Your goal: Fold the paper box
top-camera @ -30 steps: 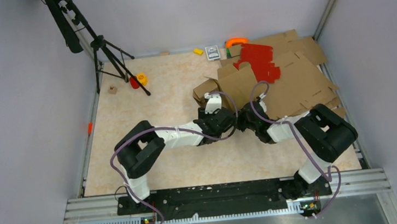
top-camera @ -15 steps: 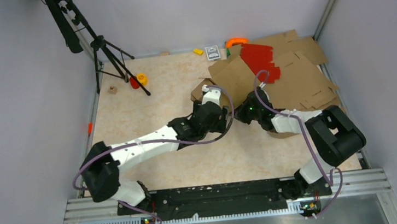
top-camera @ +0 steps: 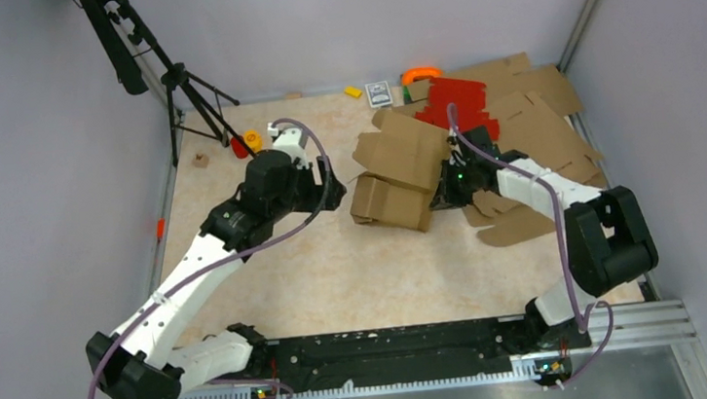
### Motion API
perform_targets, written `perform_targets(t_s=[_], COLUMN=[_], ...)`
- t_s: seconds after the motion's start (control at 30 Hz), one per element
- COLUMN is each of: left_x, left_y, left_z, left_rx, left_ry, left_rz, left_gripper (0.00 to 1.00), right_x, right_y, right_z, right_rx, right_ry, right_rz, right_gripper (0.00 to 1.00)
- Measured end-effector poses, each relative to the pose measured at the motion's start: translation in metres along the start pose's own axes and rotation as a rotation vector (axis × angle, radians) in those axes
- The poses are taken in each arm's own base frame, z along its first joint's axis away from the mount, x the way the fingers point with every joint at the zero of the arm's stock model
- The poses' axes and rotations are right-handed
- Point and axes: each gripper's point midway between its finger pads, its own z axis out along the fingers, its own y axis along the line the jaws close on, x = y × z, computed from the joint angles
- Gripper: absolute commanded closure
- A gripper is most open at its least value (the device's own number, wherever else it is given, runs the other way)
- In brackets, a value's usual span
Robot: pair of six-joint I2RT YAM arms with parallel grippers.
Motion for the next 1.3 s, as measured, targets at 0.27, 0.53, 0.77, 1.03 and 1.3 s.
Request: perform_targets(t_s=[0.27,0.53,0.77,1.03,1.3], left_x=[0.068,0.134,0.105,0.11,0.111], left_y=[0.017,0.03,0.033,0.059,0.047], left_z=[0.028,0.037,0.044,0.077,0.102], left_rx=[0.072,0.097,0.126,0.094,0.239], left_ry=[0.199,0.31,0.12,0.056,0.057], left_rz=[-0.105,-0.198,-0.182,-0.22,-0.252], left_gripper=[0.2,0.15,0.11,0.11,0.26], right_x=[0.007,0.014,0.022,0.021,0.022], right_y=[-0.014,-0.02,-0.022,-0.02,-0.018], right_z=[-0.02,-0.006,0.001,0.004,0.007], right_rx=[0.103,0.263,0.295,0.307,0.348], right_ry=[0.113,0.208,0.232,0.217,0.173], right_rz=[-0.177,-0.307,-0.369,-0.432,-0.505], right_gripper=[1.0,1.0,1.0,1.0,0.97])
